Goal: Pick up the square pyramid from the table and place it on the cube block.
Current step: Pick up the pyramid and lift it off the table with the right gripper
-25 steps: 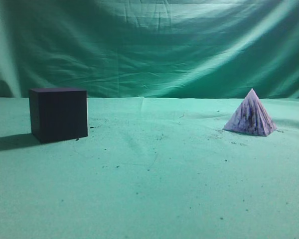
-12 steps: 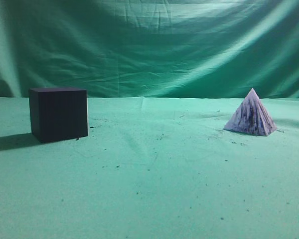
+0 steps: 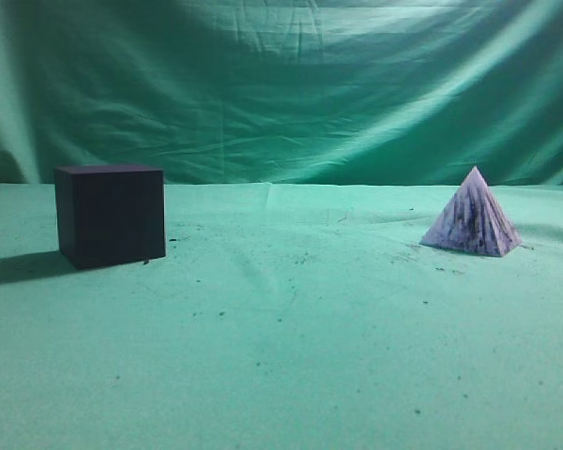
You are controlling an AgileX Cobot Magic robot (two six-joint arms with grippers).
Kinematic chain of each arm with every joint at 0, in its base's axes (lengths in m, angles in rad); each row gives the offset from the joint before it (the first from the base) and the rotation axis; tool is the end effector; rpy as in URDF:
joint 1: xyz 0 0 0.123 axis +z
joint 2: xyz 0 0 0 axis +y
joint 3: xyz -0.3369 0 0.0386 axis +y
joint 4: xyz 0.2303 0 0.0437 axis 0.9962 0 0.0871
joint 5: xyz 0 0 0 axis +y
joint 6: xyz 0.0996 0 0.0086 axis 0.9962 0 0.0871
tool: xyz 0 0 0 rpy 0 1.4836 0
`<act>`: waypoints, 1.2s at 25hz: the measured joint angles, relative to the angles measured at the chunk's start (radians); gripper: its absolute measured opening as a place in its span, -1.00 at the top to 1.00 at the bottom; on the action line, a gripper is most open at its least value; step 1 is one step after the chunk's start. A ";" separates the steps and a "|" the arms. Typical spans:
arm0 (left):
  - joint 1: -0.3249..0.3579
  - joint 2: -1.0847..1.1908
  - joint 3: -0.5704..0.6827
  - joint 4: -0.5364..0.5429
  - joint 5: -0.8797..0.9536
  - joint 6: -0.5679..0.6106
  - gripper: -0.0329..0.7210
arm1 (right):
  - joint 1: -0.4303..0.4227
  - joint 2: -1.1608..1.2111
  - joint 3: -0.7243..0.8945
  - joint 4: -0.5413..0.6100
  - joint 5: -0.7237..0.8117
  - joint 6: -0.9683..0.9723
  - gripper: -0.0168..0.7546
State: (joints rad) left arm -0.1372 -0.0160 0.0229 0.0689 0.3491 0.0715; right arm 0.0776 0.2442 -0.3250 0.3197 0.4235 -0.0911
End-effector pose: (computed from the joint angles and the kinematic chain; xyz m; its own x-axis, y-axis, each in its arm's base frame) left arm -0.0101 0.0038 0.1717 -0.2444 0.1708 -0.9545 0.1488 0.9793 0.1372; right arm 0.0038 0.0133 0.2807 -0.2693 0.1786 -0.9464 -0.1511 0.9626 0.2247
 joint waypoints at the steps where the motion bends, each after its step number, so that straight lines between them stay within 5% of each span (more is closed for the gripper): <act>1: 0.000 0.000 0.000 0.000 0.000 0.000 0.91 | 0.000 0.060 -0.026 0.004 0.046 0.001 0.83; 9: 0.000 0.000 0.000 0.000 0.000 0.000 0.91 | 0.019 0.499 -0.233 0.006 0.335 -0.270 0.96; 17: 0.000 0.000 0.000 0.000 0.000 0.000 0.91 | 0.288 0.994 -0.522 -0.106 0.448 -0.287 0.96; 20: 0.000 0.000 0.000 0.000 0.000 0.000 0.91 | 0.306 1.181 -0.650 -0.119 0.494 -0.270 0.53; 25: 0.000 0.000 0.000 0.000 0.000 0.000 0.91 | 0.308 1.399 -0.841 -0.151 0.540 -0.260 -0.52; 27: 0.000 0.000 0.000 0.000 0.000 0.000 0.91 | 0.308 1.462 -0.889 -0.172 0.543 -0.260 -0.72; 30: 0.000 0.000 0.000 0.000 0.000 0.000 0.91 | 0.308 1.529 -0.931 -0.221 0.543 -0.259 -0.71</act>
State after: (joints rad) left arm -0.1372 -0.0160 0.0229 0.0689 0.3491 0.0715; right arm 0.3859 1.7732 -1.2559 0.0988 0.9661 -0.3497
